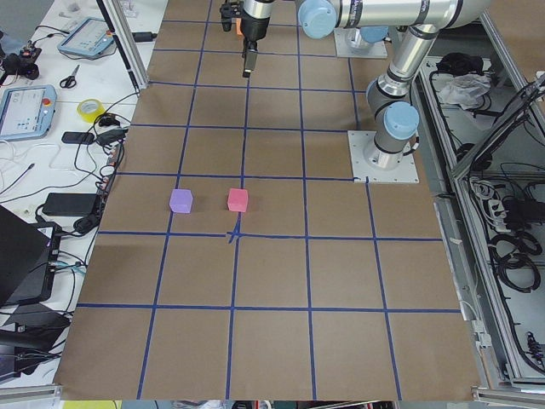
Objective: Arrange blocks in a line
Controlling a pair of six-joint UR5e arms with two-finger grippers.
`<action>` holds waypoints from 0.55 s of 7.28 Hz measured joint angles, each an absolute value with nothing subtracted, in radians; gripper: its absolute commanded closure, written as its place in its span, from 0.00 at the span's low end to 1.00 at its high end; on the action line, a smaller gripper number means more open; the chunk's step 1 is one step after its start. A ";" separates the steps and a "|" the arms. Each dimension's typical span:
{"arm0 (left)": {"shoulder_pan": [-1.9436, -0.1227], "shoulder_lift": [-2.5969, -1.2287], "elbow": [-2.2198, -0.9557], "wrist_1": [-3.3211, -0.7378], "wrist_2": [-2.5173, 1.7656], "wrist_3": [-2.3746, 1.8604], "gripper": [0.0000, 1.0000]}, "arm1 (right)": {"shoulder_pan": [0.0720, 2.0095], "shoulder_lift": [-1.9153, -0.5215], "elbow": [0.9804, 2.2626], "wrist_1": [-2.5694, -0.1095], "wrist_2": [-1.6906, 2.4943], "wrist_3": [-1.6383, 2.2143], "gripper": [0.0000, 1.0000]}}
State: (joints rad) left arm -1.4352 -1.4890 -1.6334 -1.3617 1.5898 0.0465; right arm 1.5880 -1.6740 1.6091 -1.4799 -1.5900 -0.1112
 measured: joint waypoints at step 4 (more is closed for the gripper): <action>-1.521 -1.480 -1.621 -1.467 1.533 -0.045 0.00 | 1.514 -1.664 1.610 -1.521 -1.588 -0.172 0.00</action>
